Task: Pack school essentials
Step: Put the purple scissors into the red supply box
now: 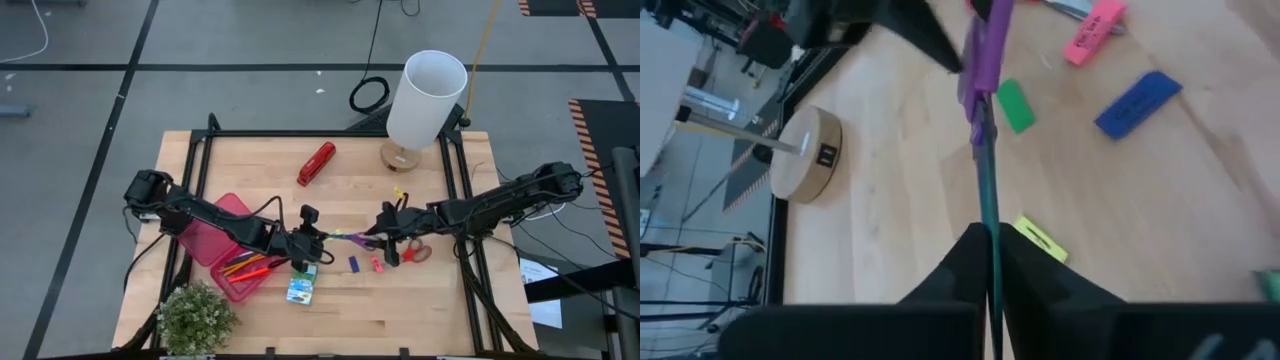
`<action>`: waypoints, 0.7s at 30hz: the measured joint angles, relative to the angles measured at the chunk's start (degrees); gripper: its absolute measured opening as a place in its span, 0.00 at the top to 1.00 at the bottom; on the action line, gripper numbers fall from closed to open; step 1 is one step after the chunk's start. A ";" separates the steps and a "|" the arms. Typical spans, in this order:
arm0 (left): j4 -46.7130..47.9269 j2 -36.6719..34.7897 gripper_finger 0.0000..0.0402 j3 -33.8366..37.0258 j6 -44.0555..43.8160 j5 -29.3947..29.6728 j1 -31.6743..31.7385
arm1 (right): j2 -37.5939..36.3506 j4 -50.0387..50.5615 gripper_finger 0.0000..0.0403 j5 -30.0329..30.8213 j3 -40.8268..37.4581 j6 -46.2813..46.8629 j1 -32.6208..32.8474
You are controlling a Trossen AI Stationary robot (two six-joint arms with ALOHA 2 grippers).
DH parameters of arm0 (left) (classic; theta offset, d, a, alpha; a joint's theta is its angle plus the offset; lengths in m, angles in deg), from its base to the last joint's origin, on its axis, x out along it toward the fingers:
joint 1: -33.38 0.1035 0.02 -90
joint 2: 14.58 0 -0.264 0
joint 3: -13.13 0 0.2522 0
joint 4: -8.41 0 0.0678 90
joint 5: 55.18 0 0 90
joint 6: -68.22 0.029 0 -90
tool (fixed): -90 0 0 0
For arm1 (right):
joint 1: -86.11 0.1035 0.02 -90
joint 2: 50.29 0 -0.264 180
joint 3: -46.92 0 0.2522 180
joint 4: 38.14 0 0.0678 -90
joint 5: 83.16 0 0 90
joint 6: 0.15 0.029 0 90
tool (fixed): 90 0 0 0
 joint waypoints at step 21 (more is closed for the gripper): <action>41.36 -17.33 0.98 -0.04 -37.18 9.11 -18.82 | -12.17 0.80 0.32 3.60 0.09 -1.87 1.65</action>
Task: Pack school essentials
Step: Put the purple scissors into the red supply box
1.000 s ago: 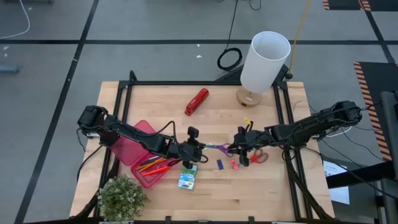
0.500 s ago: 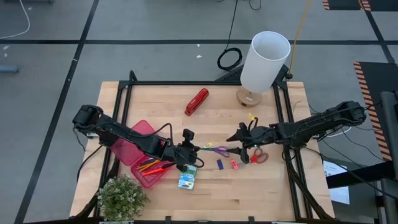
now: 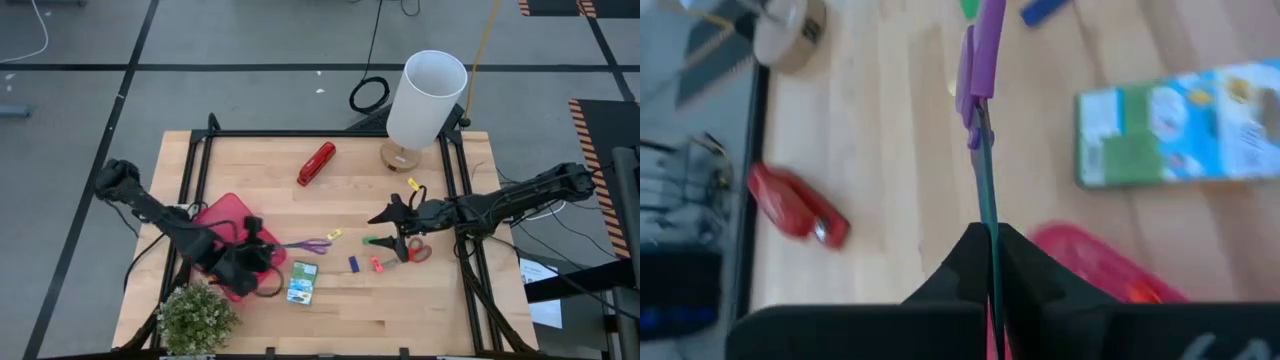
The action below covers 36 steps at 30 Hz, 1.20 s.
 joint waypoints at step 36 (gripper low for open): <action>42.24 4.64 0.98 -7.41 -41.71 -15.28 -16.19 | 1.06 1.39 0.32 2.15 -0.02 0.07 0.00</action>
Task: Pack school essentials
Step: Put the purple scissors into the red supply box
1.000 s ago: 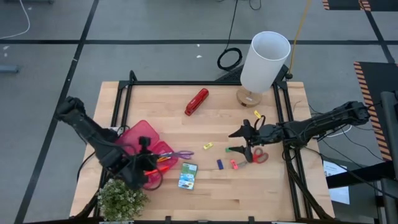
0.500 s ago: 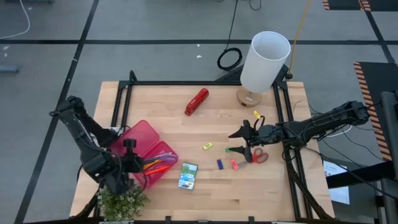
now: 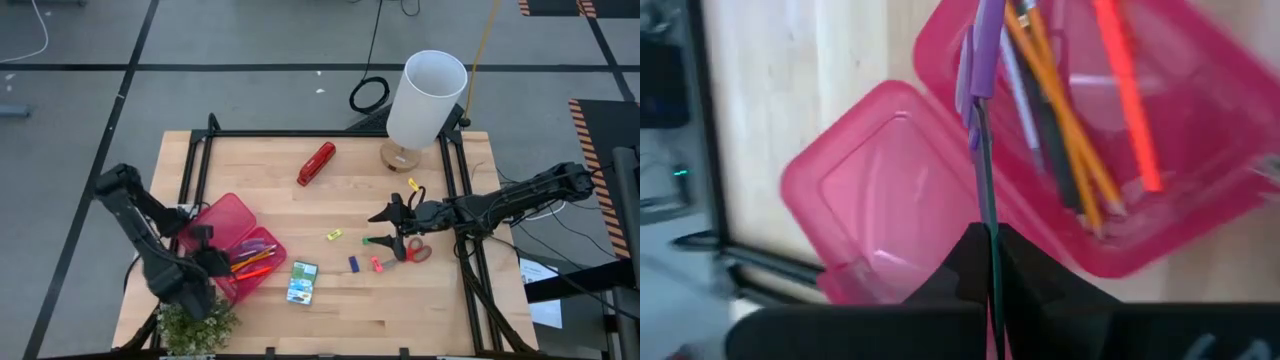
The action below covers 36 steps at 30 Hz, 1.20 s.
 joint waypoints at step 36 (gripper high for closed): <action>-5.21 -1.78 0.64 0.02 13.69 -0.15 9.11 | 0.00 0.12 0.33 -0.22 -0.02 0.11 0.00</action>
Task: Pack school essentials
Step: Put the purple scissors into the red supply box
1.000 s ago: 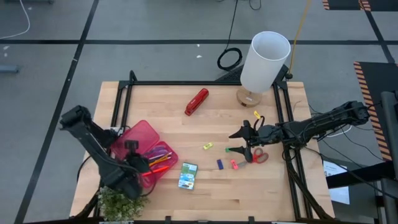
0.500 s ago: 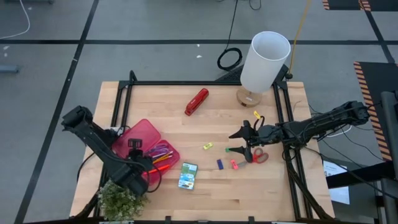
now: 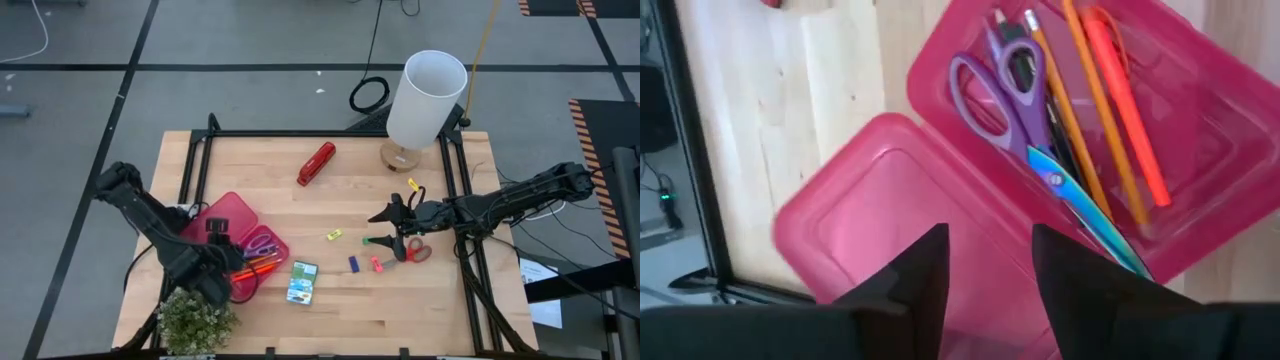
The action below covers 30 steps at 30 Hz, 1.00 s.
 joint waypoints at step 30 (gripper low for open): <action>-26.88 -2.75 0.90 20.35 -3.22 -29.65 18.04 | 0.00 1.26 0.33 0.15 -0.02 -1.43 0.00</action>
